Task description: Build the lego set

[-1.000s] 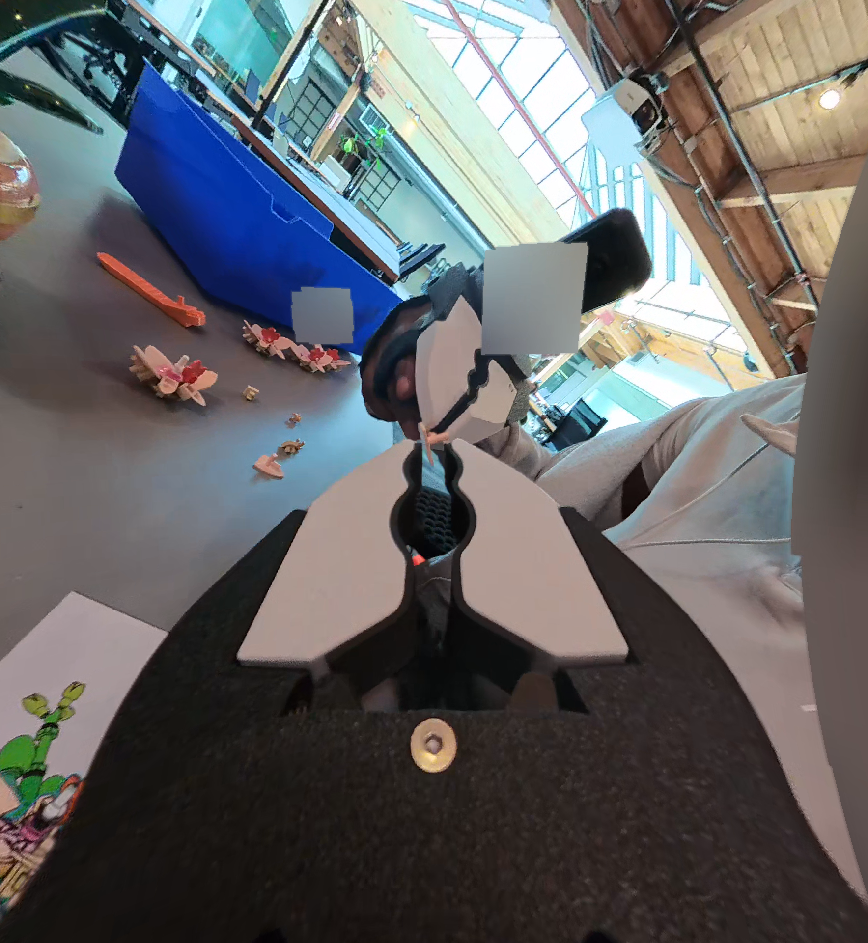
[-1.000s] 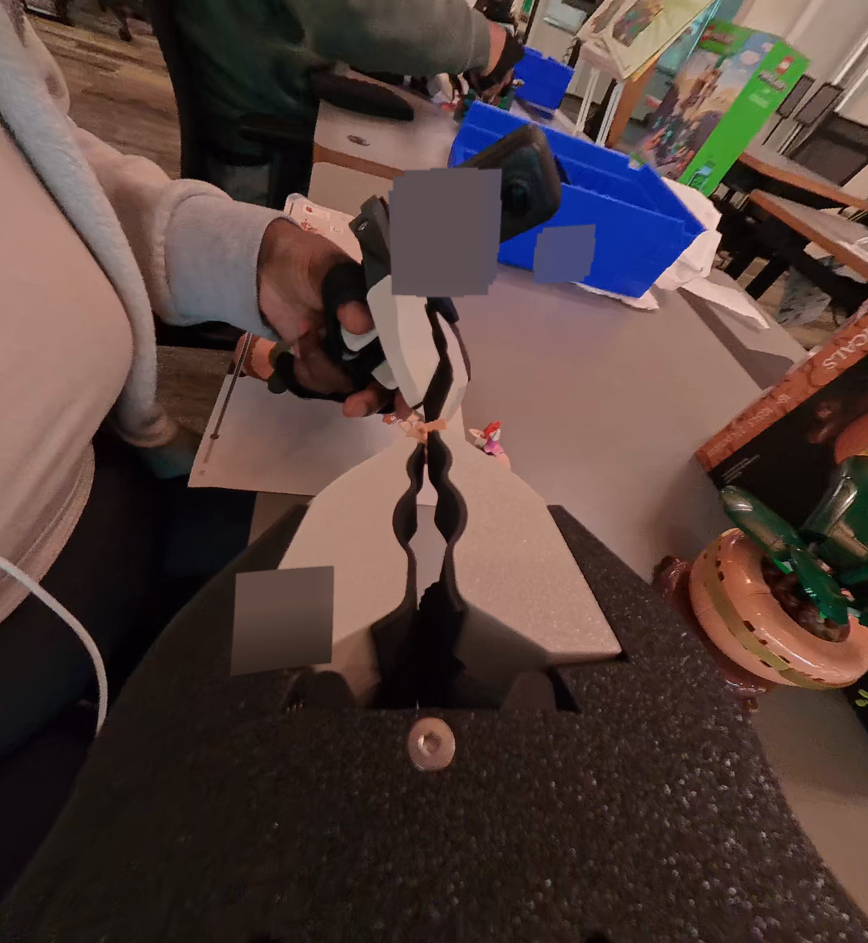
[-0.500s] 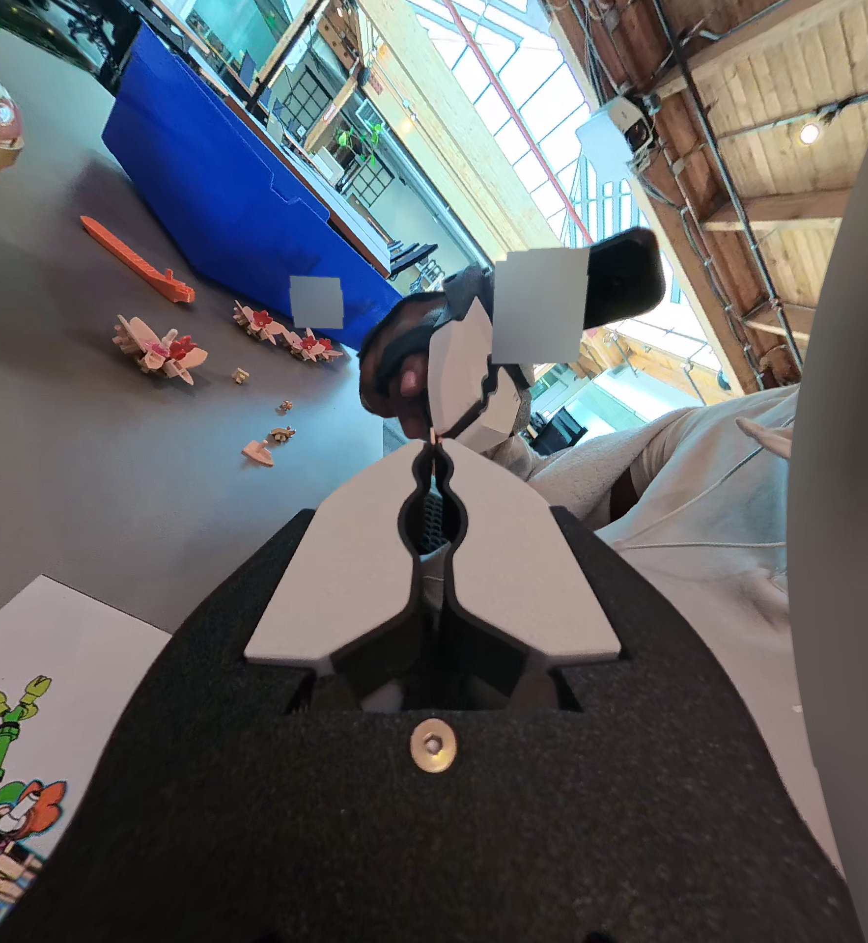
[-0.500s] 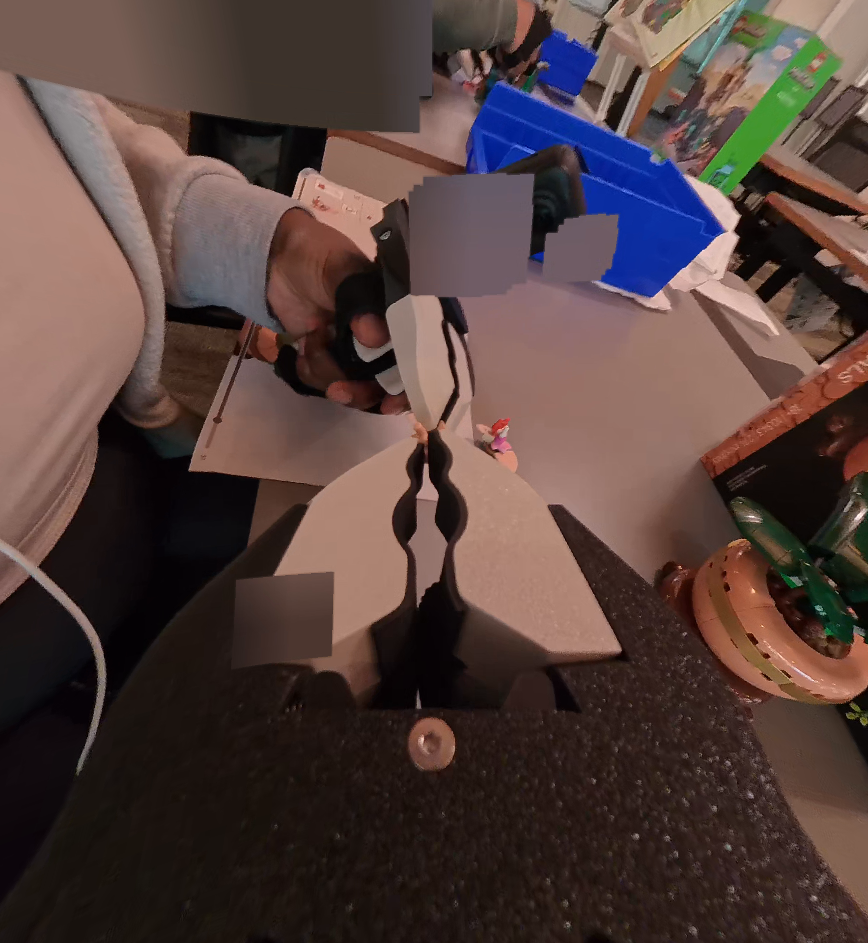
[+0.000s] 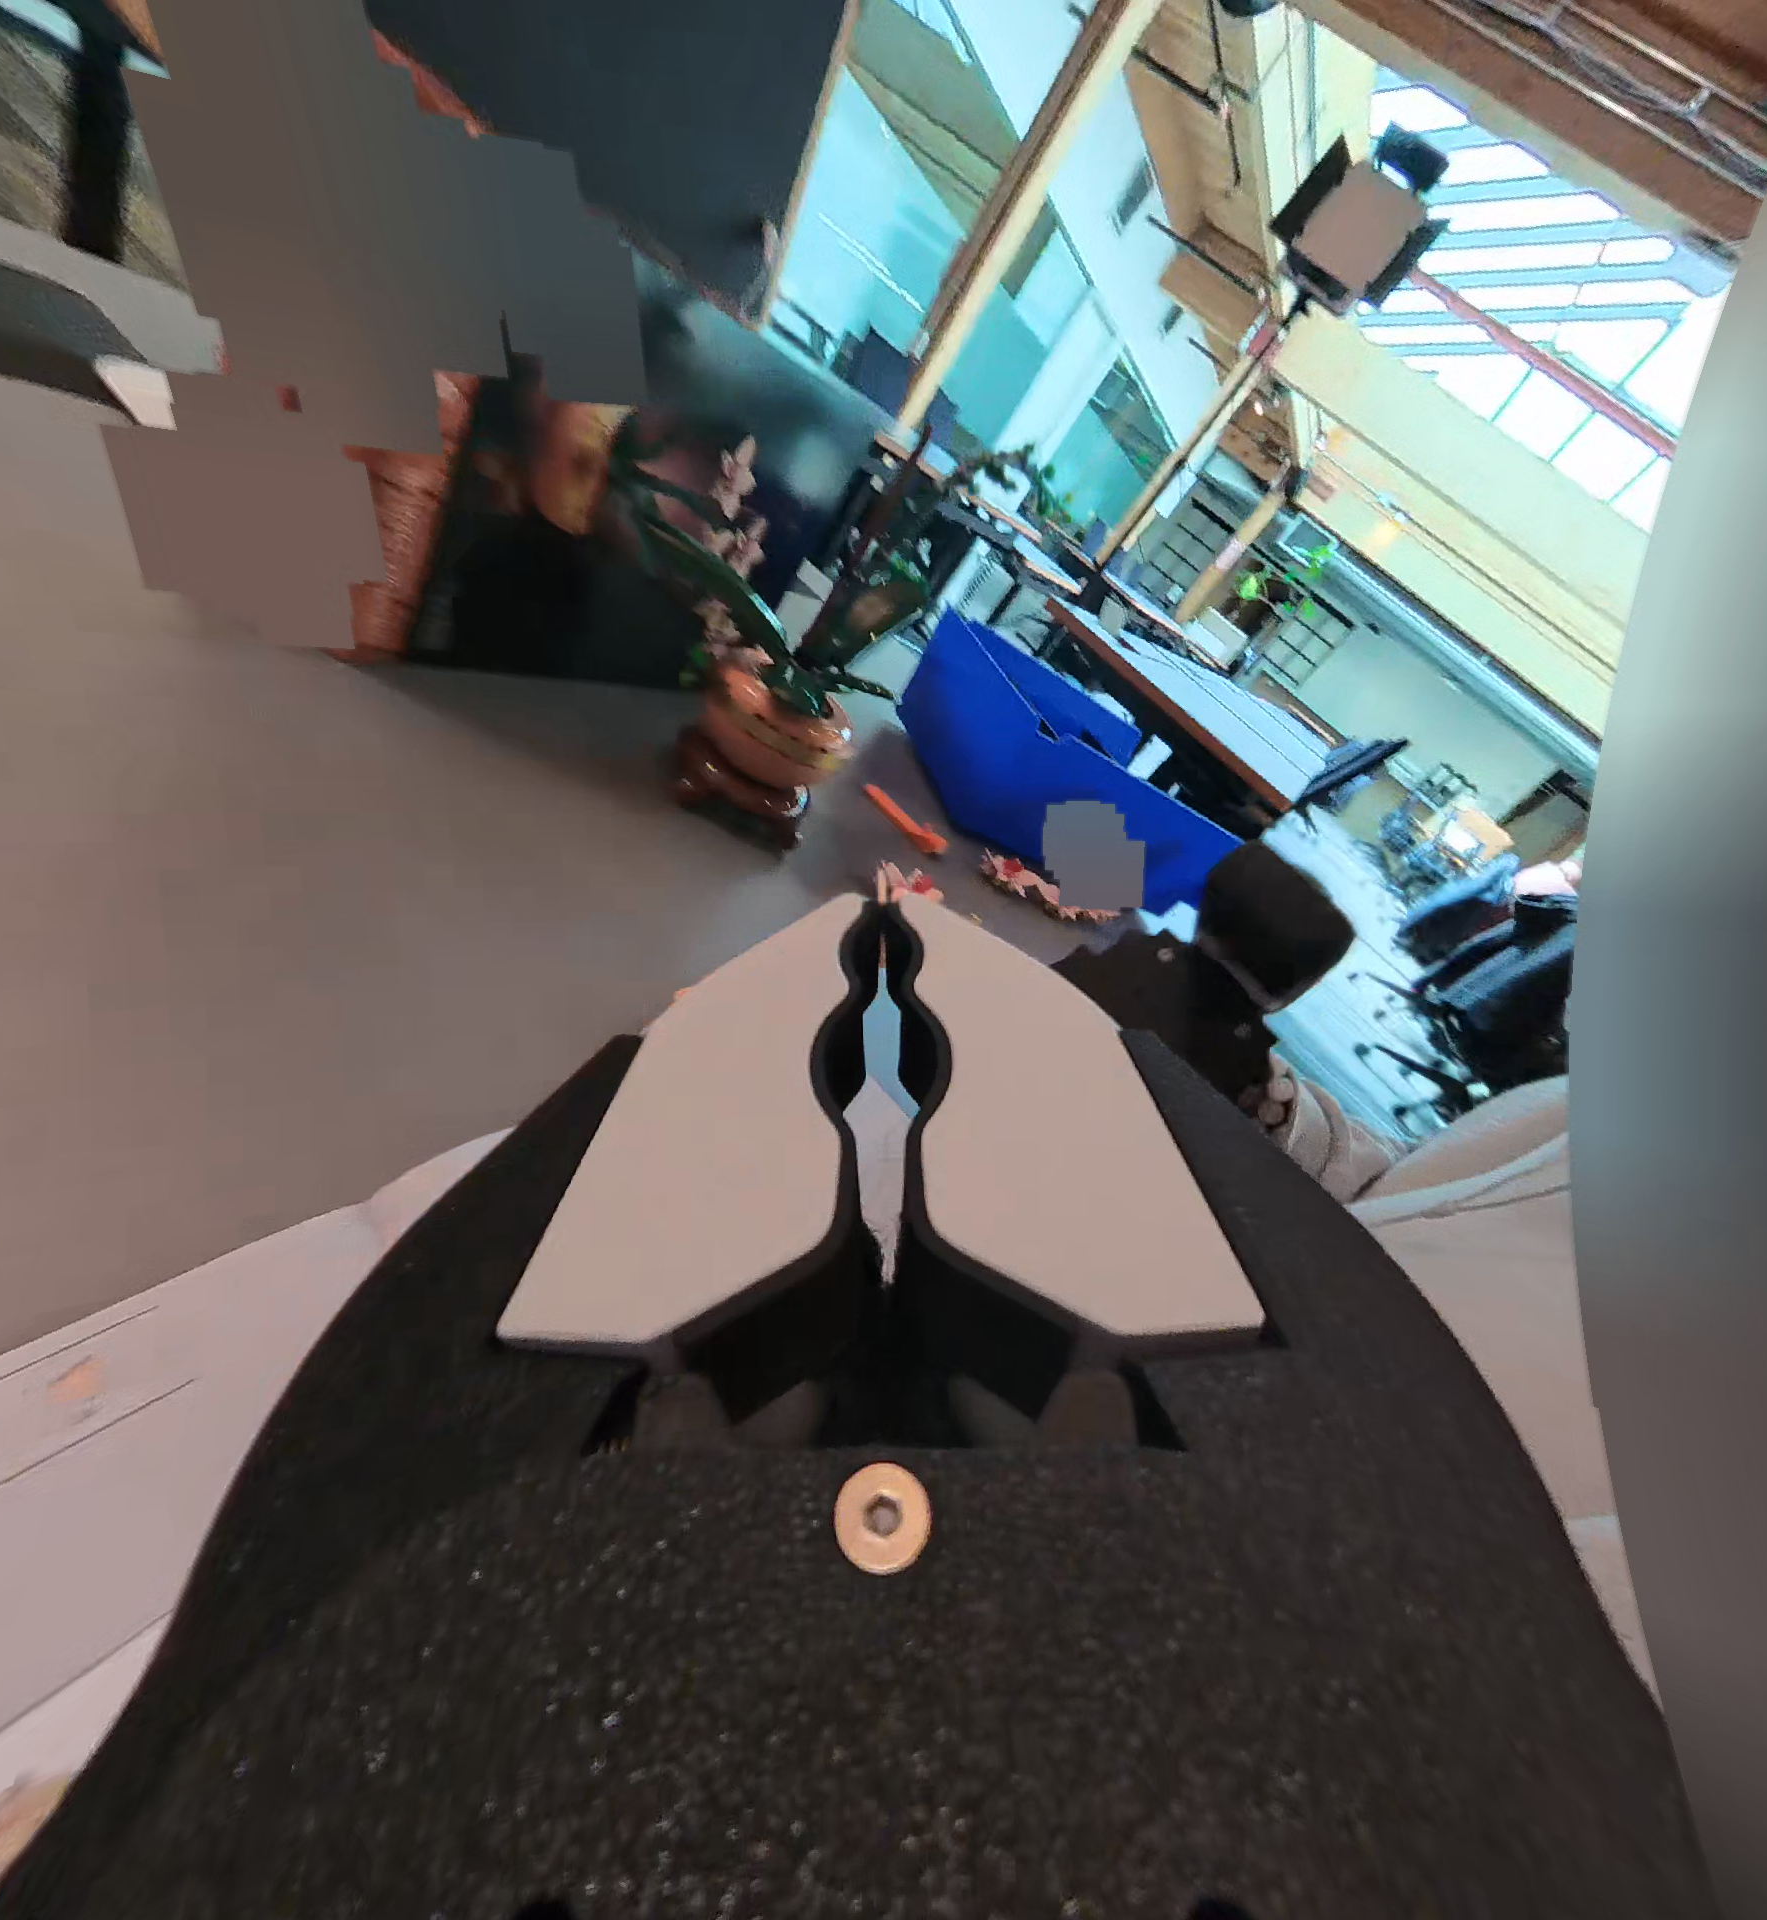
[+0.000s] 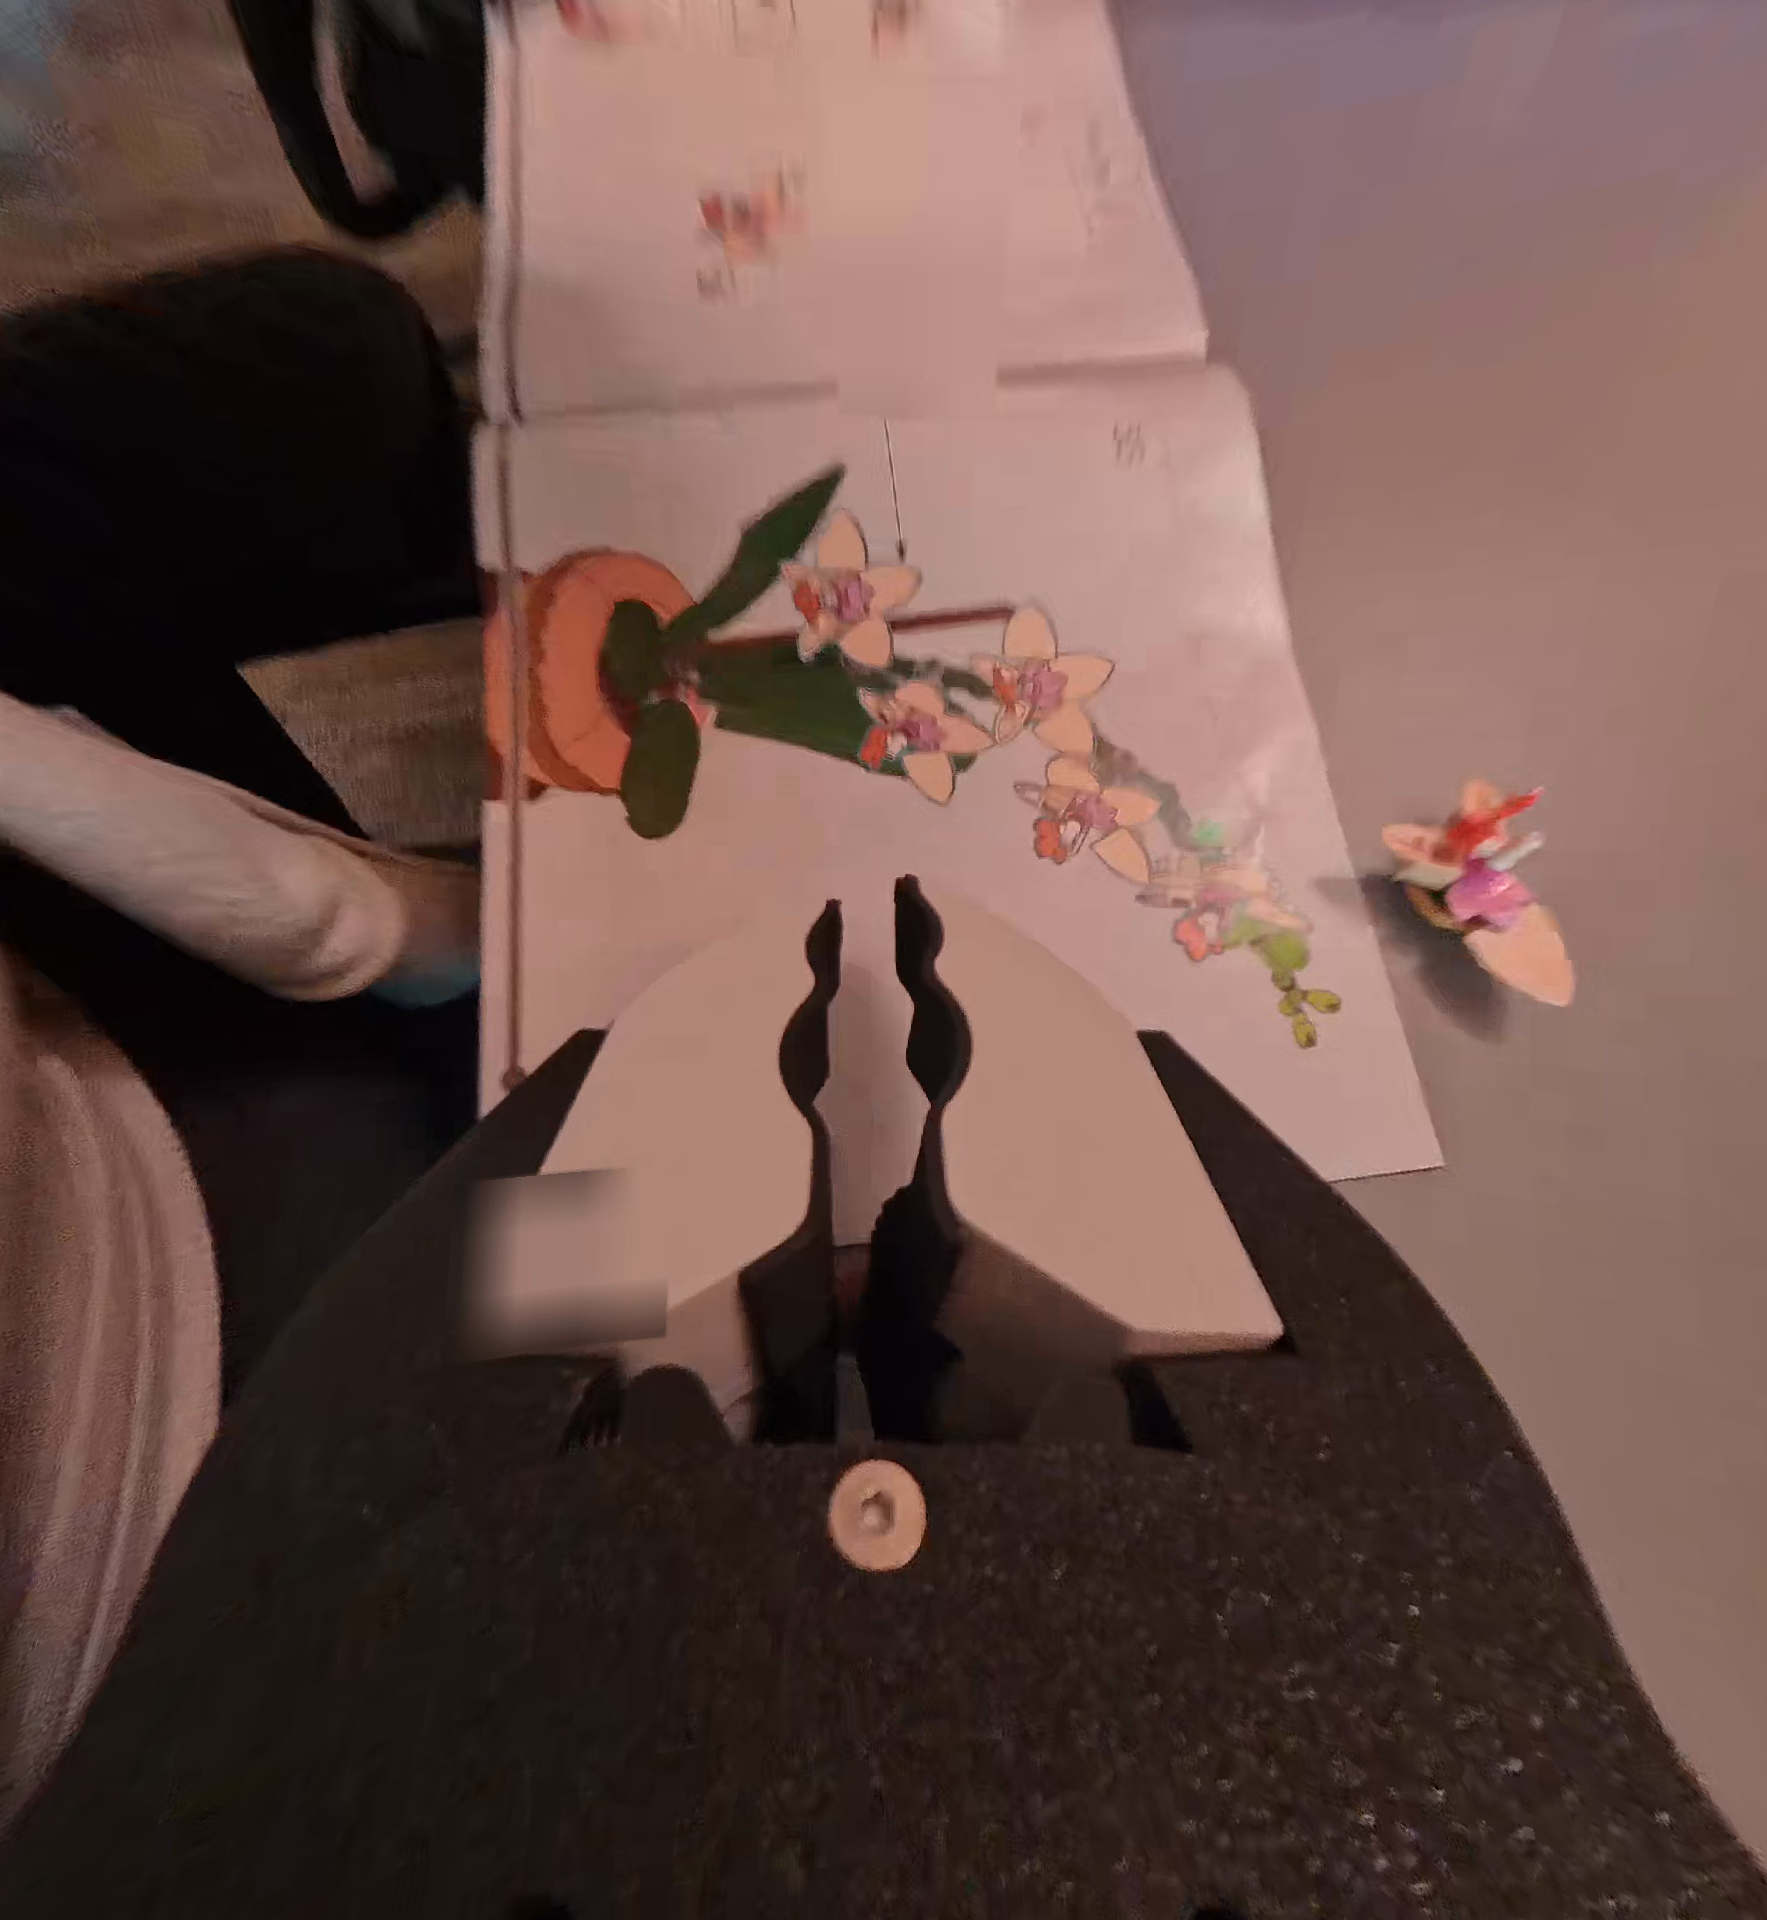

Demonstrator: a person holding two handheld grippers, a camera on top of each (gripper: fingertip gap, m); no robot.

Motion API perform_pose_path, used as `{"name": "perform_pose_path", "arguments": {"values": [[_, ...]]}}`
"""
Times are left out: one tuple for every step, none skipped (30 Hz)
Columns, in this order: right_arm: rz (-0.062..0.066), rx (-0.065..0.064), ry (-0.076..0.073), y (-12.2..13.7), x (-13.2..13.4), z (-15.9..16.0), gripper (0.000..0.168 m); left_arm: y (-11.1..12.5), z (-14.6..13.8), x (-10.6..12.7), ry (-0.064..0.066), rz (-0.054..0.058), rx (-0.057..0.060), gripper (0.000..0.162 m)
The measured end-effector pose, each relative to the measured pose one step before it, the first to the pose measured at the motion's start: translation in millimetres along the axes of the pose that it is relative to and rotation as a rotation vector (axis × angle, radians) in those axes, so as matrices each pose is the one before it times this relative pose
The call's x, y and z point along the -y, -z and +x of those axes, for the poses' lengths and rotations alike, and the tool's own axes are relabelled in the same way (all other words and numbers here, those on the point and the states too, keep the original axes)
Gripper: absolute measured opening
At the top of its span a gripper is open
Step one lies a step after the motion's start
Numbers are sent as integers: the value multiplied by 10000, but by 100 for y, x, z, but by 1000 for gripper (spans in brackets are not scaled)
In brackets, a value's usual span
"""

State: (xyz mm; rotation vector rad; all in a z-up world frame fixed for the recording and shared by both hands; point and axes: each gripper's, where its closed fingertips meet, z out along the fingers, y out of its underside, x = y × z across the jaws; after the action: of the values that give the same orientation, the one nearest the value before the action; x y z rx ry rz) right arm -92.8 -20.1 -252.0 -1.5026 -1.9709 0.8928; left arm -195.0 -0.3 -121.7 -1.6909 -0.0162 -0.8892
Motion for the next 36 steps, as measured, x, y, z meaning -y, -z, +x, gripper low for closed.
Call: {"name": "perform_pose_path", "arguments": {"values": [[-635,4,-155,-577,-829,278,12,947,-83,537,-82,265,134,0],[-122,-106,-277,-147,-310,504,12,946,-78,564,-53,275,109,0],[-56,-263,-386,199,-354,825,8,959,-206,530,-67,244,164,0],[-36,42,-376,357,-365,414,10,896,-328,446,-103,181,230,0],[-87,143,-302,397,-425,254,10,828,-351,367,-115,139,229,0],[-62,-30,-136,438,-425,387,10,708,-272,330,-82,138,157,0],[-33,-250,-70,443,-399,620,11,606,-174,343,-46,164,84,0],[-26,-242,-73,408,-386,583,12,480,-133,302,-27,164,63,1],[-54,-120,-74,370,-369,441,12,311,-108,144,-16,88,51,1],[-70,-142,-59,352,-344,509,13,176,-66,-36,-26,2,34,1],[-85,-190,-80,342,-328,604,14,60,-4,-104,-42,-9,14,1],[-84,-138,-49,314,-311,517,14,-9,73,-98,-17,6,-48,1],[-57,-128,-30,263,-281,474,13,-18,149,-68,29,23,-106,1],[-35,-125,-51,221,-244,439,13,-8,108,19,52,59,-99,1],[-35,-99,-40,196,-207,347,13,-7,47,25,43,57,-53,0],[-40,-129,-21,171,-182,382,13,-35,18,-60,4,-8,-12,1],[-40,-162,4,142,-152,424,12,-55,31,-88,-40,-43,4,1],[-37,-170,3,118,-125,465,13,-70,93,-65,-42,-26,-16,1],[-30,-120,-8,75,-76,413,13,-72,163,-29,-10,-13,-60,1],[-19,-110,-27,17,-36,393,12,-84,201,-4,14,9,-87,1],[-15,-145,11,-4,7,434,12,-110,187,12,16,19,-81,1],[-6,-189,69,-21,34,473,12,-109,162,-35,2,1,-56,1],[-5,-213,66,-64,67,508,11,-136,130,-84,-12,-30,-33,1],[-12,-158,78,-77,59,422,10,-106,120,-89,-18,-43,-25,1],[-17,-112,39,-91,80,363,10,-87,145,-50,-16,-21,-24,1],[-18,-48,3,-92,77,252,9,-87,139,-32,-6,-9,-30,1],[-22,-66,5,-100,74,246,10,-77,134,-25,-3,-6,-27,1],[2,-75,39,-99,105,243,10,-93,110,-57,4,-5,-9,0],[19,-52,36,-91,89,184,10,-106,93,-94,18,-23,-4,1],[30,-50,-6,-94,73,181,10,-105,103,-108,15,-31,-8,1],[47,-15,-25,-75,68,137,9,-58,78,-83,8,-31,10,1],[34,-5,-10,-36,36,109,10,4,71,-58,-4,-66,27,1],[30,-40,29,2,13,137,13,59,44,0,-36,-65,51,1],[82,-83,85,60,32,146,17,89,4,147,-59,38,89,1],[253,-60,80,192,221,65,19,89,-11,214,-34,90,87,1],[420,47,3,407,471,-150,21,78,-11,164,-13,48,73,1]]}}
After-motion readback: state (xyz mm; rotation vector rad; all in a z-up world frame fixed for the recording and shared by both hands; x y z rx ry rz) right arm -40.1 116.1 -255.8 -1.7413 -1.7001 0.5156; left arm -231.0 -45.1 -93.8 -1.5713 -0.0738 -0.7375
